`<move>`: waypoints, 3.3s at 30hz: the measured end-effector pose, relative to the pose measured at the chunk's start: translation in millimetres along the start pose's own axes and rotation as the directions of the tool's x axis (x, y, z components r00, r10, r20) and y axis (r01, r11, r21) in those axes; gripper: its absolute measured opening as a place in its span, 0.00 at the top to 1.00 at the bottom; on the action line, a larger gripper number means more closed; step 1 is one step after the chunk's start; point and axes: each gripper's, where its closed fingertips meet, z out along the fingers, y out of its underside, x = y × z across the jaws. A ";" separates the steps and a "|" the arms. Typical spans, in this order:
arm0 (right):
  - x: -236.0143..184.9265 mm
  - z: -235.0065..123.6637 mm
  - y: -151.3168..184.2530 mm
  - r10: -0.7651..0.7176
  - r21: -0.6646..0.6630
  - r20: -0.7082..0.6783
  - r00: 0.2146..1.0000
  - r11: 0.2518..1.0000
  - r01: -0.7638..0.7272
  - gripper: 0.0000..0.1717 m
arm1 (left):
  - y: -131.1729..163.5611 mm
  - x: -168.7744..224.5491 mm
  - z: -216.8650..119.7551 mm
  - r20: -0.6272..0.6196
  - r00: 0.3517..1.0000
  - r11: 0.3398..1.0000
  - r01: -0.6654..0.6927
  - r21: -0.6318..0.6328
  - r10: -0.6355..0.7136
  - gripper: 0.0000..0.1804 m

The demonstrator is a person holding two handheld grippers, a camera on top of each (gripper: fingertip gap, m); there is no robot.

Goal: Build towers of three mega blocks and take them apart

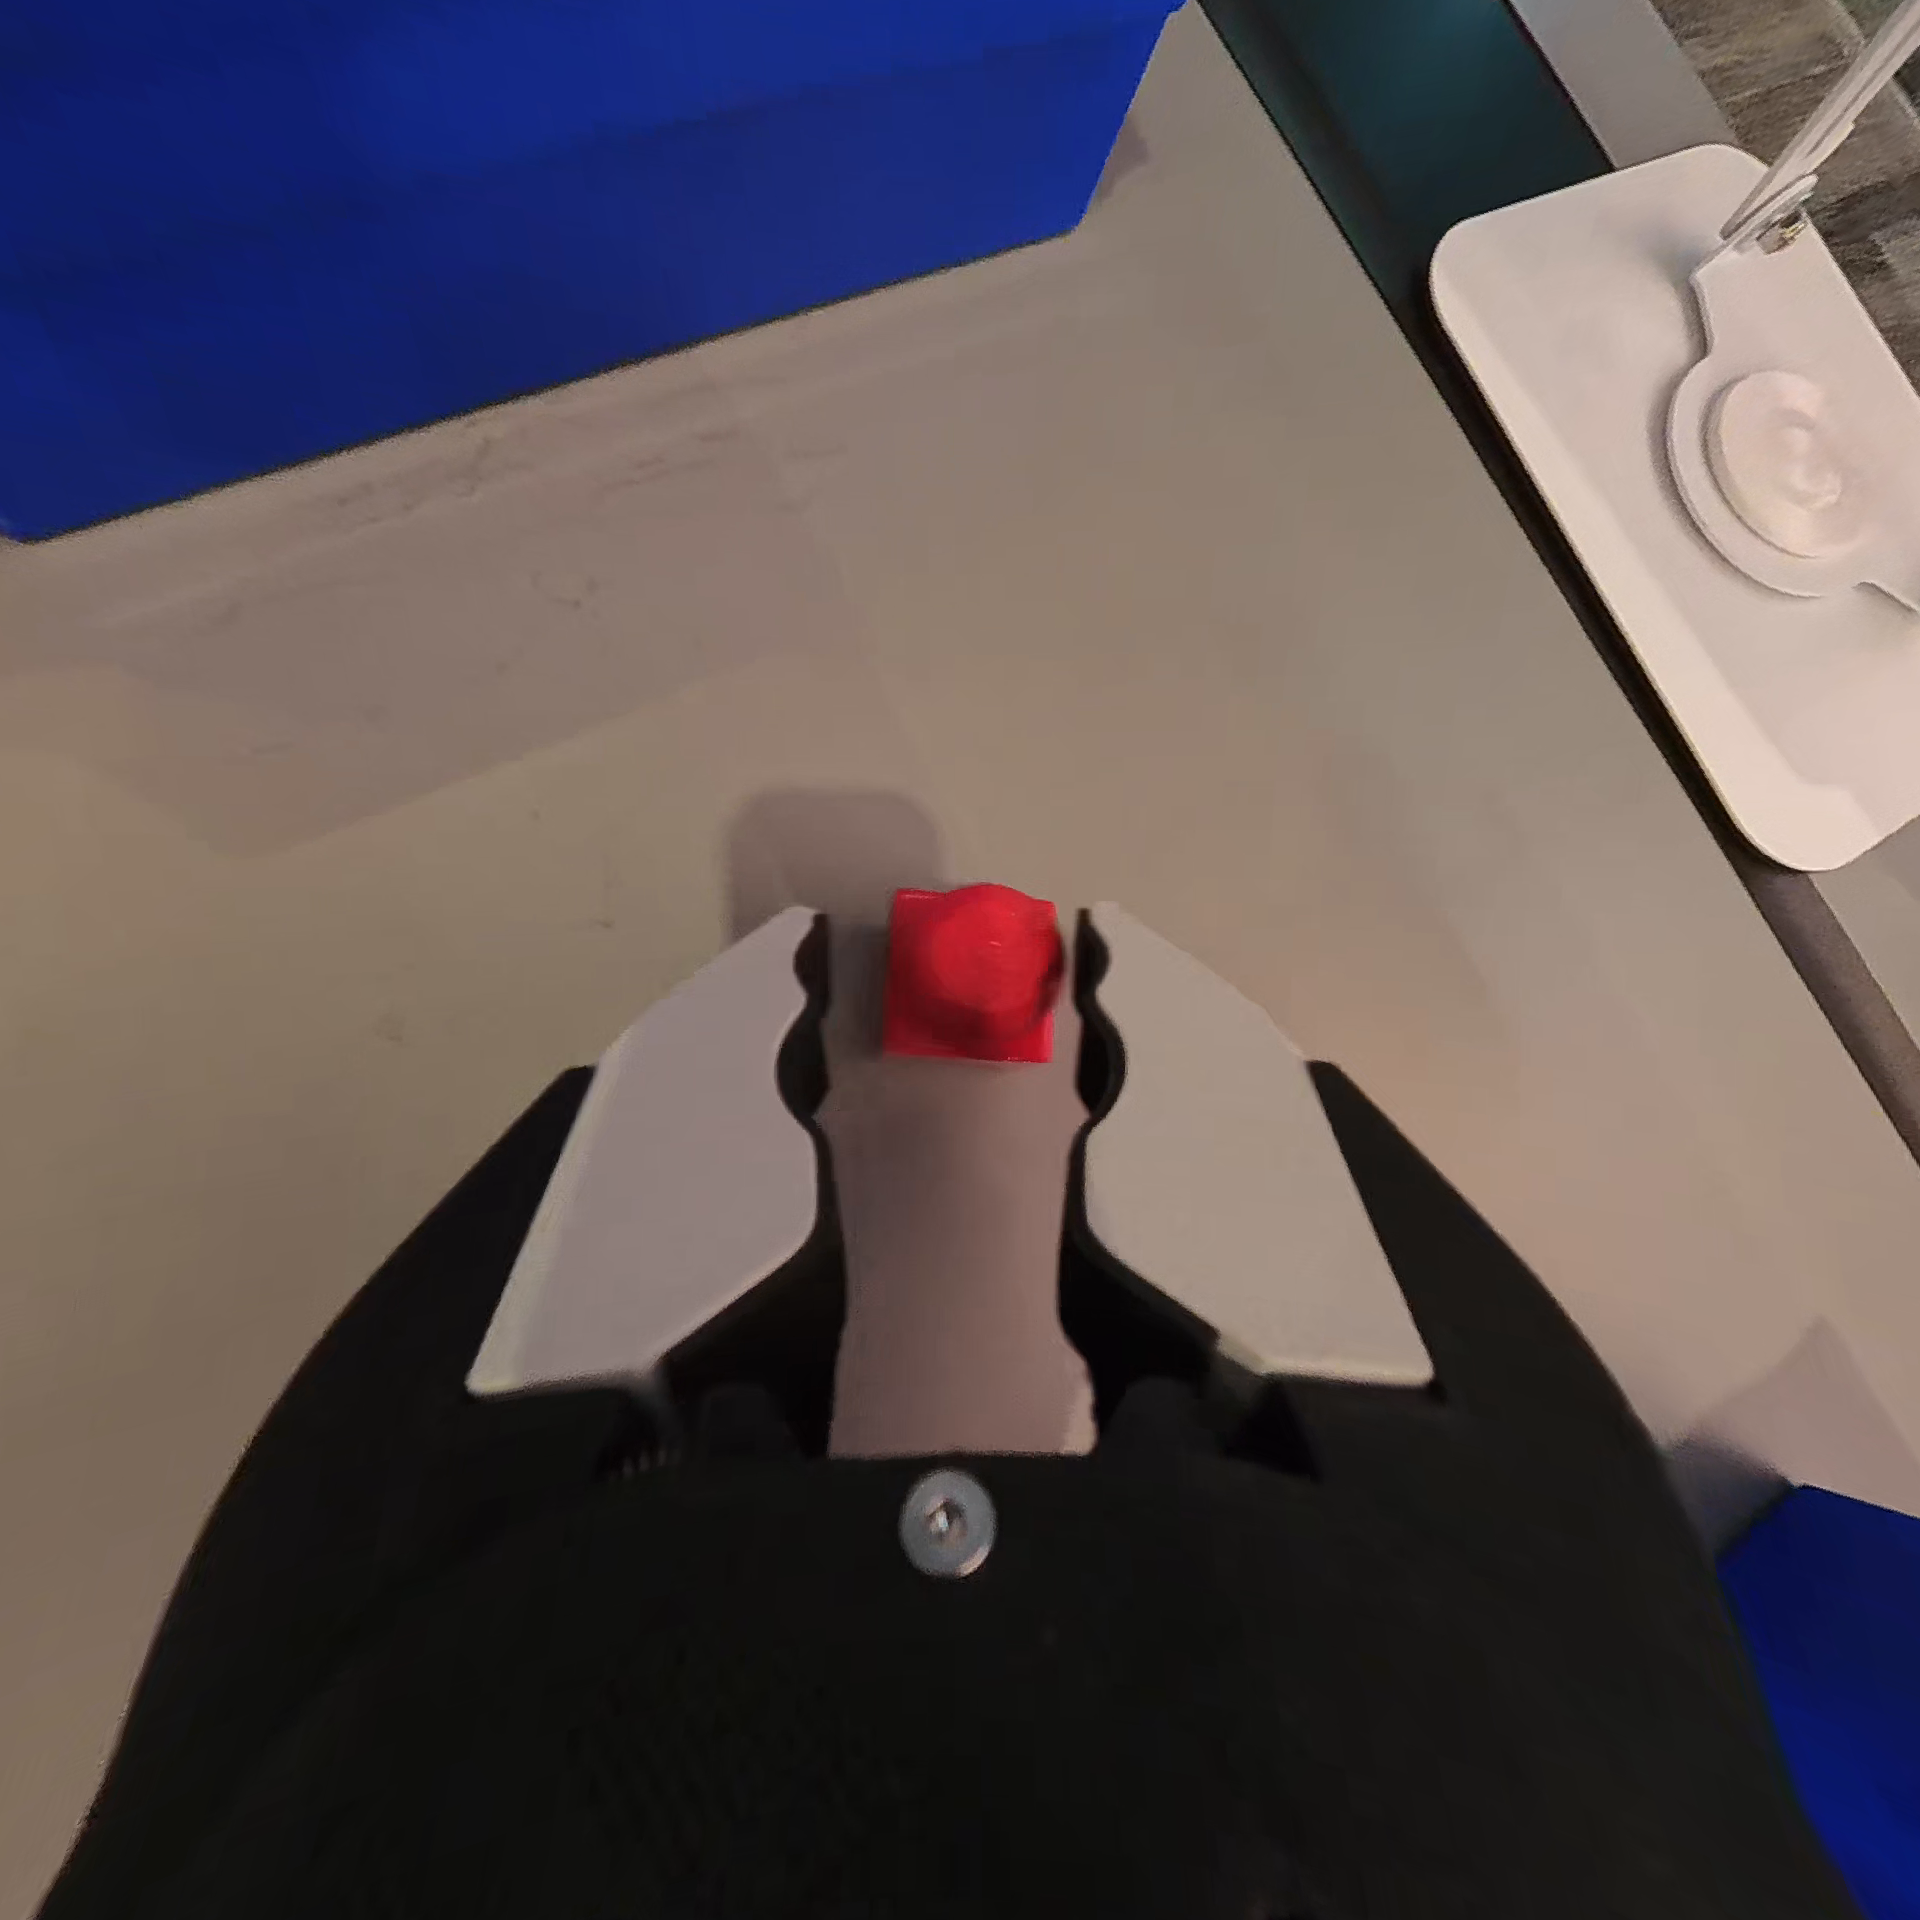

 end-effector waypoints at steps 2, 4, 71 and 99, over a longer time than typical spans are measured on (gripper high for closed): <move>-4.4 -8.0 -11.9 -0.011 0.062 0.043 0.999 0.998 0.009 0.70 | -1.1 -1.9 -12.1 -0.037 0.999 1.000 0.015 0.025 -0.014 0.81; -9.0 -24.2 -32.8 -0.040 0.187 0.081 0.996 0.982 0.024 0.69 | -6.2 3.0 -35.5 -0.129 0.991 0.995 0.041 0.087 -0.029 0.81; 56.4 -69.6 -38.1 0.188 0.269 -0.121 0.975 0.951 -0.150 0.62 | 10.9 57.8 -113.4 -0.111 0.732 0.697 -0.576 0.427 0.672 0.76; -21.1 -194.9 -122.9 -0.152 0.801 0.449 0.881 0.506 -0.320 0.79 | -48.0 205.9 -269.2 -0.473 0.464 0.451 0.164 0.877 0.749 0.74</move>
